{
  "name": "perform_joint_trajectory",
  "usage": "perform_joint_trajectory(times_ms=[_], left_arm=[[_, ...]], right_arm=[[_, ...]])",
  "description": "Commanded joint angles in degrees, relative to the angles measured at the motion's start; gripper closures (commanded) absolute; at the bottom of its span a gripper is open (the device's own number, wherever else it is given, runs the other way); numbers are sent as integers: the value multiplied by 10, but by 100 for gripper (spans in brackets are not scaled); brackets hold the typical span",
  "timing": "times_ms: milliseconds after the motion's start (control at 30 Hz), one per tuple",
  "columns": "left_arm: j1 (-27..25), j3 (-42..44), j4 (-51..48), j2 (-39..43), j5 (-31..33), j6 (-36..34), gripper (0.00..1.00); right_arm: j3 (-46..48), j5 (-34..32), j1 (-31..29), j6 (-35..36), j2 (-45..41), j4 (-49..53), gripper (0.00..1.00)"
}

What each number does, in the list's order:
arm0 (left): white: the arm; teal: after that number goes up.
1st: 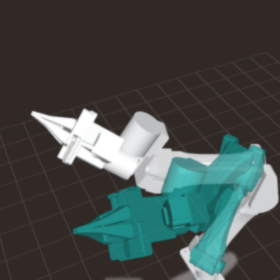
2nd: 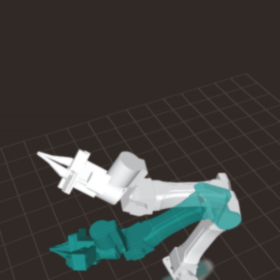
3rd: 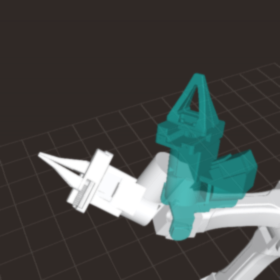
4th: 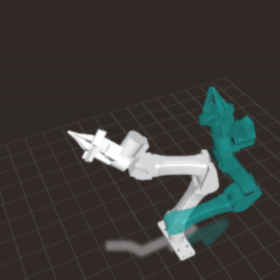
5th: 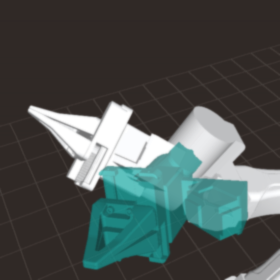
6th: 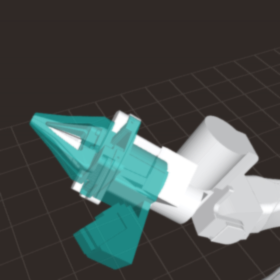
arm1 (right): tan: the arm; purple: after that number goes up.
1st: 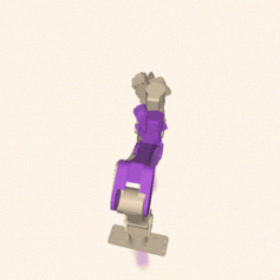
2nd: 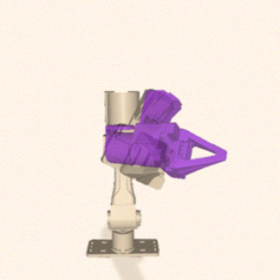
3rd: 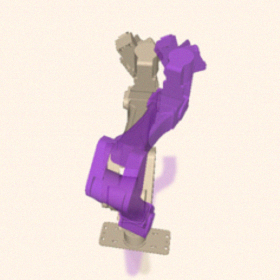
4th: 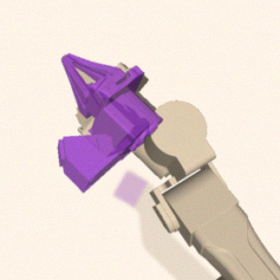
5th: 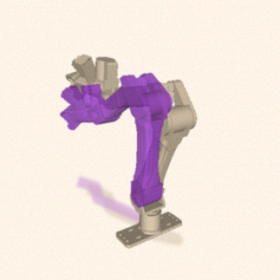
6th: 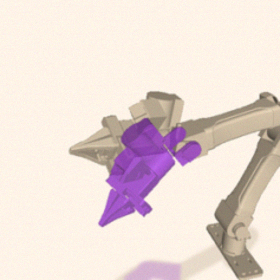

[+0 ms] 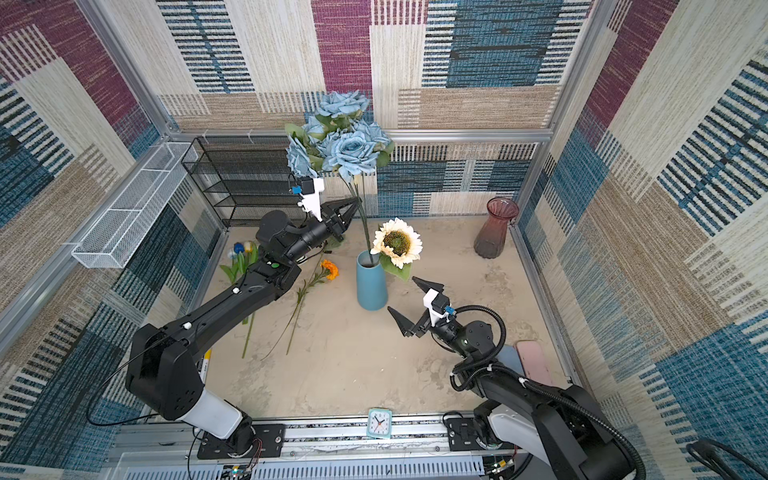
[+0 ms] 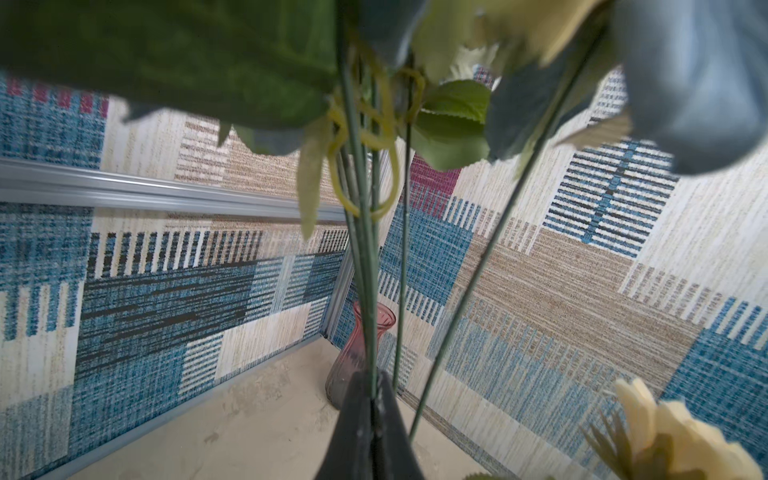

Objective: Arrange the flowers into the vase
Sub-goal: 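Lift the blue roses with the left gripper and carry them over the light-blue vase, then lower the blue rose stems into the light-blue vase and open the left gripper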

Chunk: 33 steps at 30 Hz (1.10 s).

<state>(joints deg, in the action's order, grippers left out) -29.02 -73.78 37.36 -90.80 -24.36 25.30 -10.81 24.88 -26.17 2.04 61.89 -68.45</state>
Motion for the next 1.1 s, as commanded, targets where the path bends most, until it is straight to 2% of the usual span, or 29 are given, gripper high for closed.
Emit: perform_joint_trajectory(times_ms=[0,400,733,900,967,1067], left_arm=[[-3,19,22,-1,0,-11,100],[-12,112,42,7,11,-53,100],[-28,149,35,17,21,-89,100],[-32,166,27,23,29,-96,94],[-33,169,17,26,33,-102,88],[-35,171,2,30,33,-113,84]], right_arm=[[0,-4,0,-1,1,-18,0],[-3,2,0,-2,6,-18,0],[-1,1,0,-3,5,-19,0],[-1,0,0,-2,4,-19,0],[-1,-1,0,-2,6,-20,0],[-1,-1,0,-2,6,-20,0]])
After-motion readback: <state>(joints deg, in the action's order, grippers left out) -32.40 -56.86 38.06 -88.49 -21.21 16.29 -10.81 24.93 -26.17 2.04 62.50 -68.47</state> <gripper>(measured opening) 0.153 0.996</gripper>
